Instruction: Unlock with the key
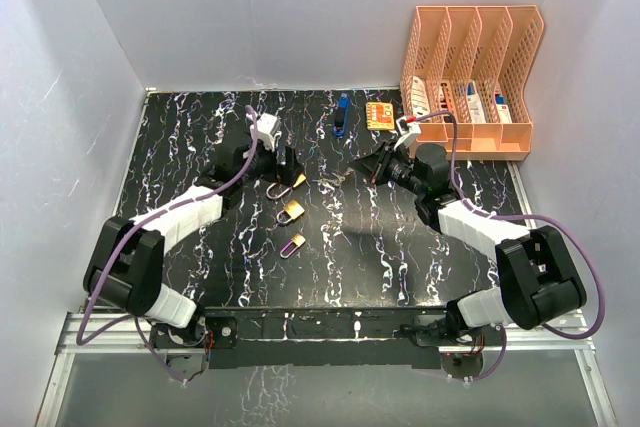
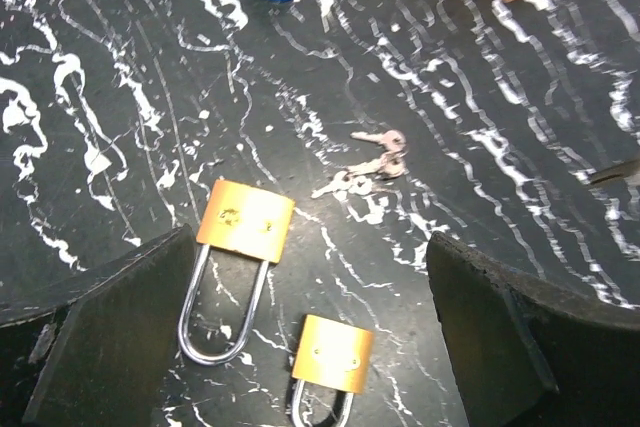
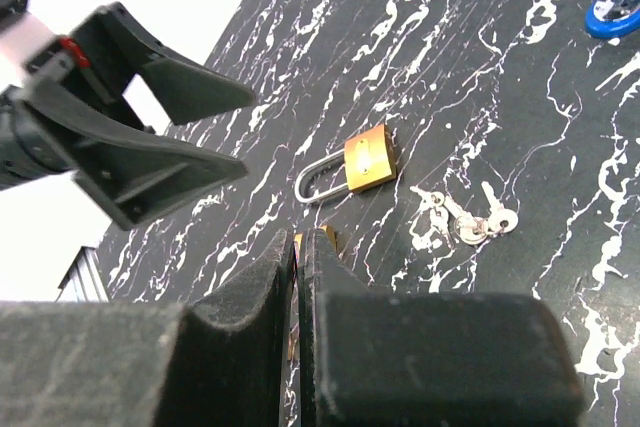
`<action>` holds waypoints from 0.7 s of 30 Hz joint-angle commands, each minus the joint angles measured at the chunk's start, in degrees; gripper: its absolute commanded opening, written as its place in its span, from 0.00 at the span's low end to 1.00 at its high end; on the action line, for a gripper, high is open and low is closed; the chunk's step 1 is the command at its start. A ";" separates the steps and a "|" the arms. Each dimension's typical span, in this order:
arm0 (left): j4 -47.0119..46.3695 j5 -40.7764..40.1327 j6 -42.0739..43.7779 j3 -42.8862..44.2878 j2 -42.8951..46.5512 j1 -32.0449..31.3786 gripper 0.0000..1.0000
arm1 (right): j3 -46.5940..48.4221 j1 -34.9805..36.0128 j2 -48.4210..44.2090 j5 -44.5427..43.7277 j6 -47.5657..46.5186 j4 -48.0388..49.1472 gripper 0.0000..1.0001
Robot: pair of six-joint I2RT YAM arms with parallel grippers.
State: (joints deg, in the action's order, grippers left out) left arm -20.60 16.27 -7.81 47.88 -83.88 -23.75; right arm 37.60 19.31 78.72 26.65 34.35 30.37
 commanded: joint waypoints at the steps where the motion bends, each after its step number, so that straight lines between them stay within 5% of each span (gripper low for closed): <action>1: 0.93 -8.18 4.74 0.95 -3.17 -1.87 0.98 | 1.05 -0.33 -1.73 -1.40 1.54 6.77 0.00; 21: 5.77 -6.11 11.76 8.11 -17.22 -2.88 0.99 | 2.03 -0.33 -2.94 -0.41 -0.25 3.12 0.00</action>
State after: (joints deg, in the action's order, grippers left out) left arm -15.79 7.53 2.42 53.39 -100.01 -26.44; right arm 37.71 19.25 78.46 26.48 34.65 31.07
